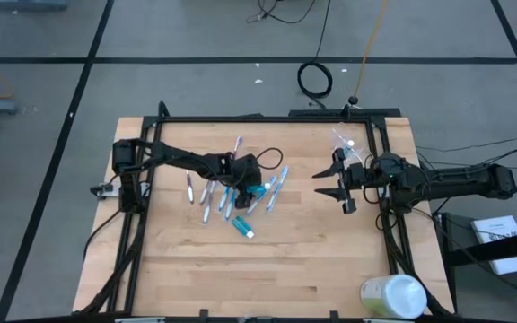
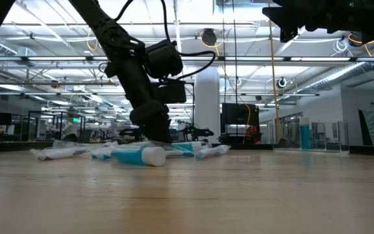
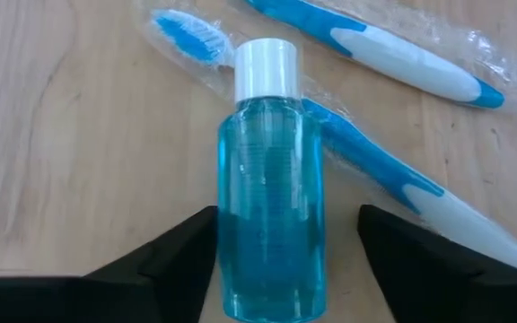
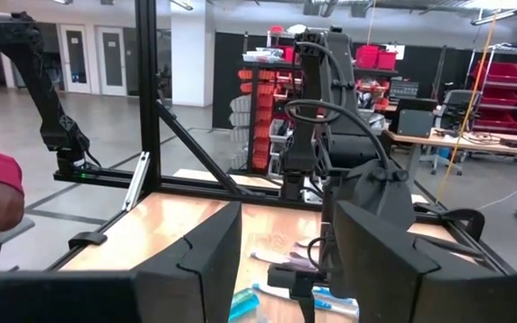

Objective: Pick & Place toothbrushing station
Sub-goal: Put the blue mouthwash into the middle of the transparent organizer

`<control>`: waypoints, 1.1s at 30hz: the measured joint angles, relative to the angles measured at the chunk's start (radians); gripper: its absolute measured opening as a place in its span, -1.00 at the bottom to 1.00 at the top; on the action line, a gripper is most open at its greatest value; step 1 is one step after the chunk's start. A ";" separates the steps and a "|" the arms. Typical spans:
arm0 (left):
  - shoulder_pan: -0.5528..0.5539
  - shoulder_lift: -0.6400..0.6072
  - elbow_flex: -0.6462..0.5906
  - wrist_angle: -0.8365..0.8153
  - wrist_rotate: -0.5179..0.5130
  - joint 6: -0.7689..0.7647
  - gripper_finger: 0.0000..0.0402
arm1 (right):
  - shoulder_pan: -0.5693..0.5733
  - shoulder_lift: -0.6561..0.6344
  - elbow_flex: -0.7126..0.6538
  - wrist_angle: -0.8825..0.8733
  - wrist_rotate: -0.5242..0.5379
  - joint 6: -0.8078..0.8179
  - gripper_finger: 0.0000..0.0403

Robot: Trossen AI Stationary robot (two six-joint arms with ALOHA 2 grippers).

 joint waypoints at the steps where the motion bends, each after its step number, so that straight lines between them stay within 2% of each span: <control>1: 0.000 0.000 0.000 0.000 0.002 0.005 0.20 | 0.000 0.000 0.000 0.000 0.000 0.002 -0.15; 5: -0.001 0.001 -0.001 0.017 0.000 0.008 -0.12 | 0.000 0.000 0.000 -0.002 0.000 0.003 -0.15; 8: -0.001 0.001 -0.002 0.040 -0.013 0.009 -0.29 | 0.000 0.000 0.000 -0.004 0.000 0.004 -0.15; 14: -0.003 -0.080 -0.004 0.041 -0.167 0.009 -0.33 | 0.000 0.000 0.000 -0.013 0.032 0.004 -0.15; 16: -0.005 -0.127 -0.004 0.046 -0.163 0.013 -0.31 | 0.000 0.000 0.000 -0.026 0.073 0.004 -0.15; 20: -0.004 -0.224 -0.004 0.108 -0.021 0.019 -0.32 | 0.000 0.000 0.000 -0.062 0.183 0.002 -0.15; 25: 0.004 -0.282 -0.003 0.287 0.272 0.047 -0.32 | 0.000 0.011 0.000 -0.074 0.311 0.000 -0.15; 29: 0.014 -0.275 -0.003 0.447 0.521 0.029 -0.32 | 0.000 0.058 0.001 -0.064 0.319 -0.027 -0.15; 31: 0.014 -0.259 -0.003 0.519 0.598 0.002 -0.32 | 0.000 0.094 0.001 -0.035 0.319 -0.049 -0.14; 33: 0.013 -0.239 -0.003 0.573 0.631 -0.028 -0.32 | 0.000 0.144 0.001 0.035 0.316 -0.062 -0.10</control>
